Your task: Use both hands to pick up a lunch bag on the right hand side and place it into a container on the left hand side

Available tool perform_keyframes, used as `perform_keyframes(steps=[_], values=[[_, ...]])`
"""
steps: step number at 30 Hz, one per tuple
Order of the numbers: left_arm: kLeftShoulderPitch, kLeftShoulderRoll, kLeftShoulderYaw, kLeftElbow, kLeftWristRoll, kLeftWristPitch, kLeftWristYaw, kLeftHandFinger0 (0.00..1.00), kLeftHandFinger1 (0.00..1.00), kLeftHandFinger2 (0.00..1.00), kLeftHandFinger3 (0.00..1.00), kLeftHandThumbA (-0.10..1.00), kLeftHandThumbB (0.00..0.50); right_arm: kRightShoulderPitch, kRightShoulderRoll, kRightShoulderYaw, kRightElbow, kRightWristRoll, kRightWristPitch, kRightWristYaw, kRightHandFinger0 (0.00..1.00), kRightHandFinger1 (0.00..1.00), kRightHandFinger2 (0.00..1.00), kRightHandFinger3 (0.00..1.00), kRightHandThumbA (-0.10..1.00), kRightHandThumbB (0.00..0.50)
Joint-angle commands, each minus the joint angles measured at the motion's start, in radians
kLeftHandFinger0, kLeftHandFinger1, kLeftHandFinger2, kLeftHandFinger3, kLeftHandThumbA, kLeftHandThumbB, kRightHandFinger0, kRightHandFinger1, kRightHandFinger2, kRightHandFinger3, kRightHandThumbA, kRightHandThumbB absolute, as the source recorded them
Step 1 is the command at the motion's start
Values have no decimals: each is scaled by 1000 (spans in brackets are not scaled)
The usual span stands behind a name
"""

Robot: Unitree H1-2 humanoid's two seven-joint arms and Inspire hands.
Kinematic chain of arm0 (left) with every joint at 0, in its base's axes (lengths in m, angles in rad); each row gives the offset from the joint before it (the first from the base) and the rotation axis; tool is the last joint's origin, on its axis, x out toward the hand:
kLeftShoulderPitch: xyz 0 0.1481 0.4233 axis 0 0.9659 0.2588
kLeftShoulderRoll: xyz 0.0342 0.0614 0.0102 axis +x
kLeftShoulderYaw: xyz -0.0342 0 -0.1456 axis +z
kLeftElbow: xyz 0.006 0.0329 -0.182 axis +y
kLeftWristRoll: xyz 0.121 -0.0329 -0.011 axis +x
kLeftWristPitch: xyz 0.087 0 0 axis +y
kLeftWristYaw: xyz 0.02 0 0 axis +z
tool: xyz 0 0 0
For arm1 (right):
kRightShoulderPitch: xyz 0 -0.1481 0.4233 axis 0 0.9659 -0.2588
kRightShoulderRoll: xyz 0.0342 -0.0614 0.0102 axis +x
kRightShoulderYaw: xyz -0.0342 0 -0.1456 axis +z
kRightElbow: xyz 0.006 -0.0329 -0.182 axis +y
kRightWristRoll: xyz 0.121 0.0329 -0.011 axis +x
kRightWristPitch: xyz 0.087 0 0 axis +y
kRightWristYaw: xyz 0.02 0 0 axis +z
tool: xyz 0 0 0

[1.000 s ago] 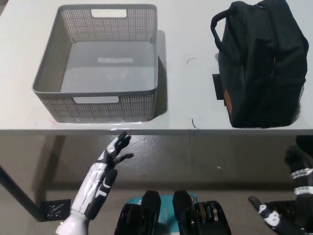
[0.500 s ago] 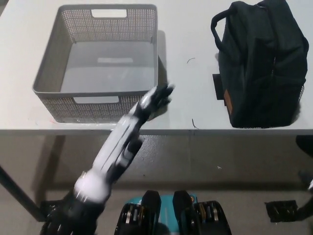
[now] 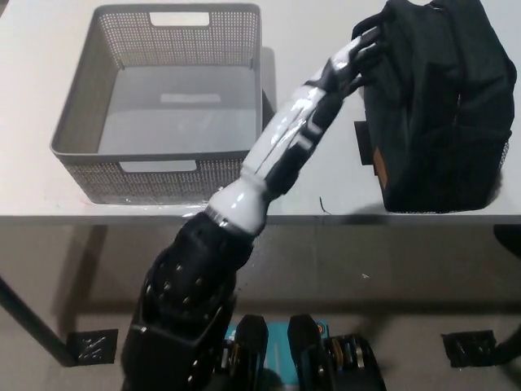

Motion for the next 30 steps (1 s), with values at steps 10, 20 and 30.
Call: perform_keyframes(steps=[10,20,30], values=[[-274,-124,109,303,-119,104,35,1000,1000,1000,1000,1000,326,-340,-80,-11,386,154,120,67,1000,1000,1000,1000,1000,174],[-391,-157,175,557,-104,12,94,1000,1000,1000,1000,1000,363,-442,-81,-9,570,156,77,86,1000,1000,1000,1000,1000,198],[-397,-168,168,663,-83,-63,99,1000,1000,1000,1000,1000,346,-416,-90,-27,542,178,74,93,1000,1000,1000,1000,1000,230]])
